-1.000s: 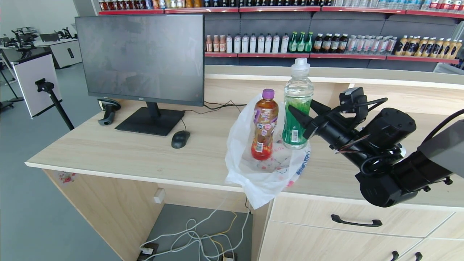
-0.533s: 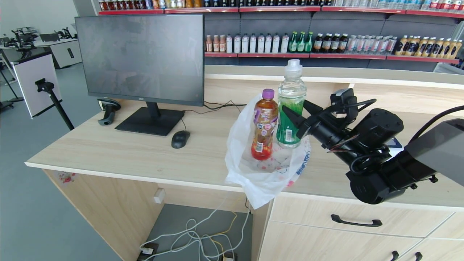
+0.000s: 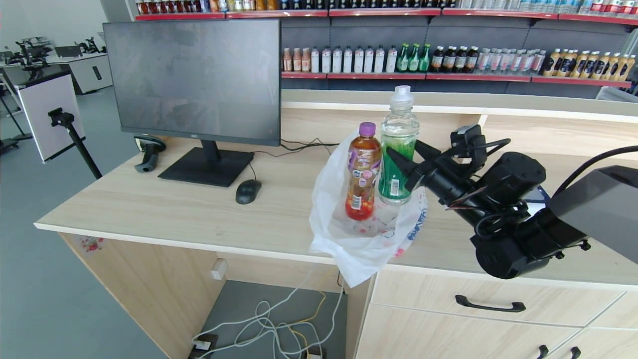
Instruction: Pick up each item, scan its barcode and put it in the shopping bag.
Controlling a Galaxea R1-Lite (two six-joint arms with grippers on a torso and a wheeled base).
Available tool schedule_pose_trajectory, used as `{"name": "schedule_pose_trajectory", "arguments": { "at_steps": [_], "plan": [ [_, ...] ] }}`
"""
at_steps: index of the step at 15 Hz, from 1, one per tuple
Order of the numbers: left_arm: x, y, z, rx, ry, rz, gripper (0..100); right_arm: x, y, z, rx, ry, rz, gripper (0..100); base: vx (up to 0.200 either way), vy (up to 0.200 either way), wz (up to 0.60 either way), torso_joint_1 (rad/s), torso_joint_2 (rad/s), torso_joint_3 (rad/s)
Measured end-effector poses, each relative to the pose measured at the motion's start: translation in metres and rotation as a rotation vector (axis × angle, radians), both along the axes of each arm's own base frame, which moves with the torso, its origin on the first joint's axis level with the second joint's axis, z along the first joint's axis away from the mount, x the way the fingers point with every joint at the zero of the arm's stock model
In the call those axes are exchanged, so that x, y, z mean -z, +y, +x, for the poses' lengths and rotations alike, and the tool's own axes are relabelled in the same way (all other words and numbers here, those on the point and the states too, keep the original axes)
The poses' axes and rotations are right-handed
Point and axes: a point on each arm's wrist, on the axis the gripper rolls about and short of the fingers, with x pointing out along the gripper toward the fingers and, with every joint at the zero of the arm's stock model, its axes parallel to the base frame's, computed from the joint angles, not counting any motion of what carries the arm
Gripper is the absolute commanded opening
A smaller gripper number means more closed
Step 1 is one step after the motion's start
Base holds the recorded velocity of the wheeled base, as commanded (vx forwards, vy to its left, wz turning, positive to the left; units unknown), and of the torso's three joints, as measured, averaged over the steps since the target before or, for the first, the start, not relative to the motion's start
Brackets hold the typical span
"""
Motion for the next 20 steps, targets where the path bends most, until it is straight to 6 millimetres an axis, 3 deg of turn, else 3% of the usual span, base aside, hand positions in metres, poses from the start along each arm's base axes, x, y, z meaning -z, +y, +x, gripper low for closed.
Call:
{"name": "schedule_pose_trajectory", "arguments": {
  "at_steps": [14, 20],
  "plan": [
    [0.000, 0.000, 0.000, 0.000, 0.000, 0.000, 100, 0.019, -0.011, 0.007, 0.033, 0.051, -0.018, 0, 0.000, 0.000, 0.00, 0.000, 0.00, 0.000],
    [0.000, 0.000, 0.000, 0.000, 0.000, 0.001, 100, 0.018, -0.020, 0.010, 0.056, 0.047, -0.017, 0, 0.000, 0.000, 0.00, 0.000, 0.00, 0.000]
  ]
}}
